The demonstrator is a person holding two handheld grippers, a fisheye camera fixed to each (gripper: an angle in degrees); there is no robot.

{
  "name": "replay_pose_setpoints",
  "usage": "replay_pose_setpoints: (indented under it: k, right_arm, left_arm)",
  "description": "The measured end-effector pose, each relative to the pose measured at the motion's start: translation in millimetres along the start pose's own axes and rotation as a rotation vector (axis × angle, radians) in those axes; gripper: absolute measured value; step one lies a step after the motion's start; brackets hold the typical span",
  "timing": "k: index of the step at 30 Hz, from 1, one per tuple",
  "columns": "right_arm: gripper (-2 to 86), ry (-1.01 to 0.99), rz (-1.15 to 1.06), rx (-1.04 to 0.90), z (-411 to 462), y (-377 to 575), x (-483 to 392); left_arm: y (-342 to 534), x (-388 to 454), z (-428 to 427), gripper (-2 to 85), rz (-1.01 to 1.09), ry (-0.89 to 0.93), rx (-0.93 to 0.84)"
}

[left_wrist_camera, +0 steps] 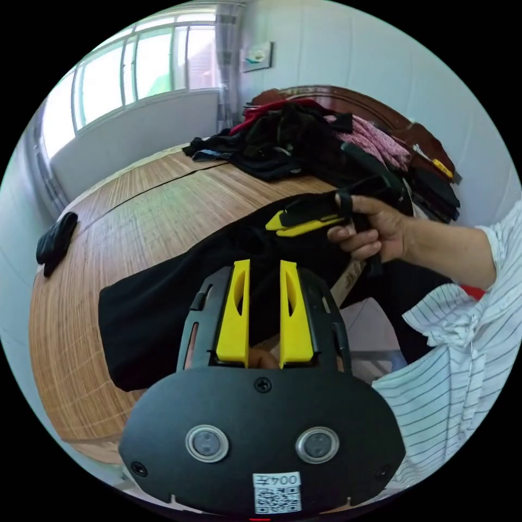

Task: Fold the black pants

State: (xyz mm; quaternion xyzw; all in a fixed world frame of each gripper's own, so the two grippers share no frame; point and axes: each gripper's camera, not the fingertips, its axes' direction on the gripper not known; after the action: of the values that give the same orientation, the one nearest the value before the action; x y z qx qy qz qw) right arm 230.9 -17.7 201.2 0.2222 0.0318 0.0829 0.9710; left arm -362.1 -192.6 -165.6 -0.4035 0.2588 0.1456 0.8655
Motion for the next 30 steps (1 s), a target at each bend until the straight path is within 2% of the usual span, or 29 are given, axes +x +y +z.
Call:
replay_pose_setpoints:
  k: [2, 4, 6, 9, 13, 16, 19, 22, 25, 30]
  right_arm:
    - [3.1, 0.143, 0.02, -0.041, 25, -3, -5]
    - [0.6, 0.228, -0.054, -0.049, 37, 2, -9]
    - [0.0, 0.207, -0.086, -0.017, 37, 12, -8]
    - [0.0, 0.204, -0.127, 0.021, 24, 26, -11]
    - [-0.5, 0.317, -0.232, 0.203, 9, 37, -55]
    - [-0.7, 0.413, -0.304, 0.201, 42, 19, -88]
    - [-0.6, 0.444, -0.188, 0.004, 93, -4, -68]
    - [-0.7, 0.309, -0.123, 0.053, 80, -1, -56]
    - [-0.6, 0.34, -0.159, 0.19, 58, 20, -71]
    - [0.6, 0.357, -0.255, 0.201, 59, 44, -100]
  left_arm:
    - [0, -24, 10, 6.2, -0.115, -0.02, 0.034]
    - [-3, -39, 23, 5.8, -0.19, 0.022, 0.047]
    - [-8, -45, 38, 5.9, -0.226, 0.044, 0.052]
    - [-11, -46, 81, 7.2, -0.221, 0.042, -0.069]
    - [-2, -43, 93, 7.8, -0.276, 0.041, 0.022]
    - [-9, -39, 93, 8.7, -0.275, 0.051, 0.028]
    - [-14, -42, 78, 9.7, -0.323, 0.079, 0.071]
    - [2, -61, 43, 10.4, -0.425, 0.076, 0.181]
    - [33, -90, 14, 11.5, -0.513, -0.031, 0.206]
    - [85, -133, -20, 12.3, -0.657, -0.174, 0.21]
